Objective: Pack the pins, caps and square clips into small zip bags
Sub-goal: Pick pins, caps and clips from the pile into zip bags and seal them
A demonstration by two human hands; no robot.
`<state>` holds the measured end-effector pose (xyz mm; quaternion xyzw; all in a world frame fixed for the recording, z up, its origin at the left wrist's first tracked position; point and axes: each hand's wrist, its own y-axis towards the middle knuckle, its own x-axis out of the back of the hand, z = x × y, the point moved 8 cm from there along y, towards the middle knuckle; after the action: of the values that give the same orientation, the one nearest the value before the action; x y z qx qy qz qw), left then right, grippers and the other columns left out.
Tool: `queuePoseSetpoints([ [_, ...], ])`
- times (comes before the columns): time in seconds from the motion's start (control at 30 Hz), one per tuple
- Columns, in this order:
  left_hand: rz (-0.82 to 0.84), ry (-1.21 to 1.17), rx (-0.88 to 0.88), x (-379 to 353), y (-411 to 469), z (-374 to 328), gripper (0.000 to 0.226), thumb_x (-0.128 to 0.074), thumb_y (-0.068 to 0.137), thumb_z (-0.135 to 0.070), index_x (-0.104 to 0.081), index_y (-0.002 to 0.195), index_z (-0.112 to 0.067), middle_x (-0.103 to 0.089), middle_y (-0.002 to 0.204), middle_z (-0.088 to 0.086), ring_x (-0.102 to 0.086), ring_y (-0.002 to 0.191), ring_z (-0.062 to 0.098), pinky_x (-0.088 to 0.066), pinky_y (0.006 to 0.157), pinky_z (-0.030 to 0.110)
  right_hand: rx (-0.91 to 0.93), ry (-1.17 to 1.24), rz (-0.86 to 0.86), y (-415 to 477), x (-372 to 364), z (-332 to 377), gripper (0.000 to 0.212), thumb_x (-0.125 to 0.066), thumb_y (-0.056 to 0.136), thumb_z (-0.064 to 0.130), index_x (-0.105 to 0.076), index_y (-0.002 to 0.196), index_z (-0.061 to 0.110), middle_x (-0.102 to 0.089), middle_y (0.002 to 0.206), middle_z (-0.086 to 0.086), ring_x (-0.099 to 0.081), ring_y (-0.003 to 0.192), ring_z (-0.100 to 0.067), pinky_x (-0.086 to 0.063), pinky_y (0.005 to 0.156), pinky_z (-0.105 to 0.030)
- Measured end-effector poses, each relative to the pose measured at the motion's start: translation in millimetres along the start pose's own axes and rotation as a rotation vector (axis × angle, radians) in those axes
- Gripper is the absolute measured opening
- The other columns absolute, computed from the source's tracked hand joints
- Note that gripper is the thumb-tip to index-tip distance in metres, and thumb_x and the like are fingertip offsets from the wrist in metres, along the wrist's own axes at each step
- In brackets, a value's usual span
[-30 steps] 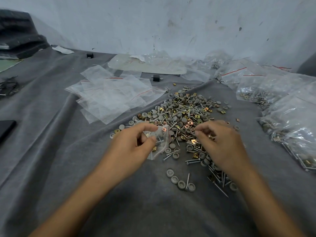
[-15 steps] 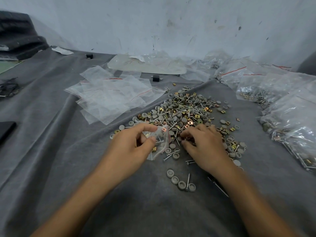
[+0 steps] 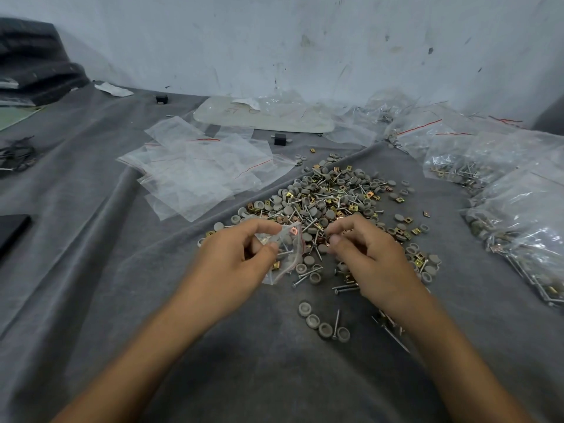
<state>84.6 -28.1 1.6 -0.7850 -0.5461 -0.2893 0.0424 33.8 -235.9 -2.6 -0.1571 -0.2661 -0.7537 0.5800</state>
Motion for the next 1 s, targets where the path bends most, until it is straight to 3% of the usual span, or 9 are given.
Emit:
queuePoseSetpoints([
  [0.13,0.009,-0.006,-0.012,-3.5,-0.5,-1.4,0.018,-0.063,0.098,-0.027,-0.068,0.110,-0.040,-0.063,0.062,-0.008,-0.062,0.062,0.010,-0.054,0.065,0.039,0.068,0.239,0.051,-10.4,-7.9,20.8,0.025,-0.064,0.098,0.018,-0.070,0.097,0.042,-0.074,0.085,0.003,-0.068,0.082,-0.028,-0.054,0.072,-0.045],
  [0.27,0.012,0.002,-0.035,-5.1,0.3,-1.9,0.022,-0.064,0.099,-0.023,-0.067,0.104,-0.045,-0.062,0.061,-0.009,-0.059,0.059,0.007,-0.053,0.065,0.041,0.072,0.297,0.115,-14.4,-22.4,24.0,0.021,-0.066,0.096,0.013,-0.073,0.099,0.033,-0.072,0.087,-0.008,-0.067,0.085,-0.032,-0.054,0.074,-0.046],
  [0.37,0.011,-0.001,-0.048,-5.6,0.6,-2.6,0.024,-0.065,0.099,-0.024,-0.066,0.103,-0.047,-0.063,0.062,-0.007,-0.059,0.058,0.008,-0.053,0.063,0.042,0.105,0.265,0.146,-15.2,-27.6,25.4,0.021,-0.064,0.097,0.012,-0.074,0.101,0.030,-0.073,0.091,-0.003,-0.069,0.087,-0.025,-0.056,0.078,-0.046],
  [0.5,0.004,0.008,-0.046,-5.2,0.4,-3.4,0.019,-0.064,0.099,-0.025,-0.068,0.107,-0.041,-0.062,0.061,-0.007,-0.061,0.060,0.013,-0.055,0.064,0.048,0.165,0.260,0.166,-15.6,-28.6,29.2,0.026,-0.062,0.099,0.009,-0.074,0.106,0.030,-0.075,0.096,0.008,-0.071,0.093,-0.012,-0.056,0.078,-0.023],
  [0.6,-0.004,0.004,-0.024,-2.6,0.4,-3.9,0.017,-0.065,0.099,-0.026,-0.069,0.109,-0.039,-0.064,0.062,-0.006,-0.062,0.061,0.015,-0.054,0.064,0.044,0.152,0.260,0.137,-13.1,-20.8,26.1,0.025,-0.062,0.099,0.009,-0.074,0.108,0.029,-0.076,0.097,0.008,-0.071,0.095,-0.012,-0.058,0.080,-0.026],
  [0.73,-0.054,-0.134,0.101,10.5,6.1,3.2,0.021,-0.063,0.098,-0.017,-0.074,0.102,-0.034,-0.063,0.057,-0.005,-0.051,0.050,0.008,-0.044,0.051,0.025,0.169,-0.156,0.074,-11.6,-11.7,17.9,0.015,-0.069,0.094,0.021,-0.073,0.102,0.033,-0.068,0.087,0.021,-0.061,0.092,0.001,-0.043,0.076,-0.012],
  [0.8,-0.128,-0.355,0.221,21.8,12.6,13.5,0.026,-0.059,0.096,-0.003,-0.077,0.098,-0.022,-0.058,0.052,-0.005,-0.044,0.044,0.007,-0.038,0.042,0.019,0.197,-0.400,0.132,-13.5,-18.1,16.2,0.008,-0.068,0.092,0.034,-0.071,0.099,0.035,-0.058,0.088,0.028,-0.050,0.094,0.001,-0.037,0.082,-0.022],
  [0.9,-0.209,-0.675,0.365,38.7,21.5,26.5,0.026,-0.053,0.093,0.002,-0.073,0.104,-0.009,-0.050,0.050,-0.005,-0.039,0.042,0.008,-0.035,0.042,0.020,0.167,-0.536,0.230,-15.4,-27.4,9.6,0.011,-0.064,0.091,0.047,-0.064,0.099,0.040,-0.047,0.091,0.032,-0.040,0.098,-0.004,-0.030,0.085,-0.029],
  [1.0,-0.216,-0.888,0.402,53.9,25.8,31.3,0.026,-0.046,0.095,-0.007,-0.066,0.108,-0.014,-0.041,0.052,-0.009,-0.036,0.044,0.008,-0.033,0.047,0.022,0.163,-0.562,0.231,-15.6,-29.5,10.2,0.009,-0.063,0.093,0.045,-0.061,0.101,0.041,-0.049,0.093,0.029,-0.040,0.098,-0.006,-0.031,0.087,-0.032],
])
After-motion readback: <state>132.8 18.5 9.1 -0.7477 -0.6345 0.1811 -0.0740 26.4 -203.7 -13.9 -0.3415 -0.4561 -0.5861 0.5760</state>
